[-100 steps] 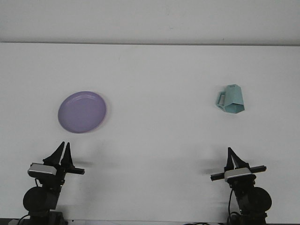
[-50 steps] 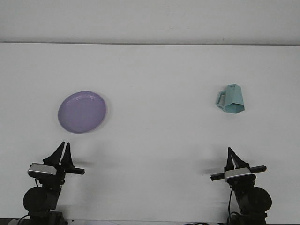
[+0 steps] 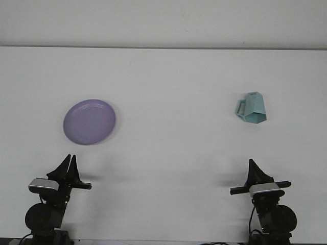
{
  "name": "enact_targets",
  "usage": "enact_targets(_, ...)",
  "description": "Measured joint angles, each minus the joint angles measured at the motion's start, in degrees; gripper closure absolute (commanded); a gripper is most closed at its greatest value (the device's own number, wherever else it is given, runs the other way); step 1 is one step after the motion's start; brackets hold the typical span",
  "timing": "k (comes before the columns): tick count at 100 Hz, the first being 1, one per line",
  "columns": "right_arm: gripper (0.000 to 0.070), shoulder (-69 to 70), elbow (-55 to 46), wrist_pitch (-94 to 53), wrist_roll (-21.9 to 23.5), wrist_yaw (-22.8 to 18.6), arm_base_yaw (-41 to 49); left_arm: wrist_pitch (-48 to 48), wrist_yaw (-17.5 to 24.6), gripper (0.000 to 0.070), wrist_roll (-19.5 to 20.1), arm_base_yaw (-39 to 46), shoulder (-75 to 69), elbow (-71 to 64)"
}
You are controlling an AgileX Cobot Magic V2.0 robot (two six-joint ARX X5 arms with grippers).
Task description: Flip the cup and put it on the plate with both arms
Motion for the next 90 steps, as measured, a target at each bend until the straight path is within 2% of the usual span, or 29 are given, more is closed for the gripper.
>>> enact_targets(8, 0.0700, 0.00, 0.04, 0.85, 5.68, 2.60, 0.00, 0.07, 0.02, 0.0689, -3.26, 0.00, 0.00, 0.02)
enact_targets(18, 0.0700, 0.04, 1.44, 0.48, 10.99, 3.10, 0.00, 0.11, 0.00, 0.0689, -6.56, -0.02, 0.00, 0.11)
enact_targets(34, 0.0700, 3.10, 9.79, -1.38, 14.64, 7.34, 0.00, -0.39, 0.00, 0.0689, -8.26, -0.02, 0.09, 2.29)
enact_targets(48, 0.0700, 10.08, 19.41, -7.48, 13.38, 12.41, 0.00, 0.04, -0.04, 0.0689, -8.41, -0.02, 0.09, 5.20)
enact_targets(58, 0.0699, 15.98, 24.96, -8.44, 8.66, 15.32, -0.07, 0.00, -0.04, 0.0689, -8.35, 0.00, 0.09, 5.70)
enact_targets(67, 0.0685, 20.48, 27.76, -7.39, 2.67, 17.16, -0.33, -0.57, -0.04, 0.0688, -8.17, -0.02, 0.09, 5.70)
enact_targets(73, 0.0616, 23.47, 28.04, -6.08, -0.76, 17.42, -0.87, -1.42, -0.04, 0.0684, -8.15, -0.02, 0.09, 5.70)
enact_targets(81, 0.0407, 27.43, 28.02, -6.08, -4.11, 17.18, -1.66, -2.23, -0.07, 0.0665, -8.15, -0.02, 0.09, 5.70)
enact_targets(86, 0.0278, 30.12, 28.00, -5.95, -5.62, 16.81, -2.16, -2.47, -0.04, 0.0571, -8.13, -0.02, 0.09, 5.70)
enact_targets(90, 0.0233, 32.35, 27.96, -5.29, -6.54, 16.22, -2.67, -2.69, -0.04, 0.0462, -8.13, 0.00, 0.09, 5.70)
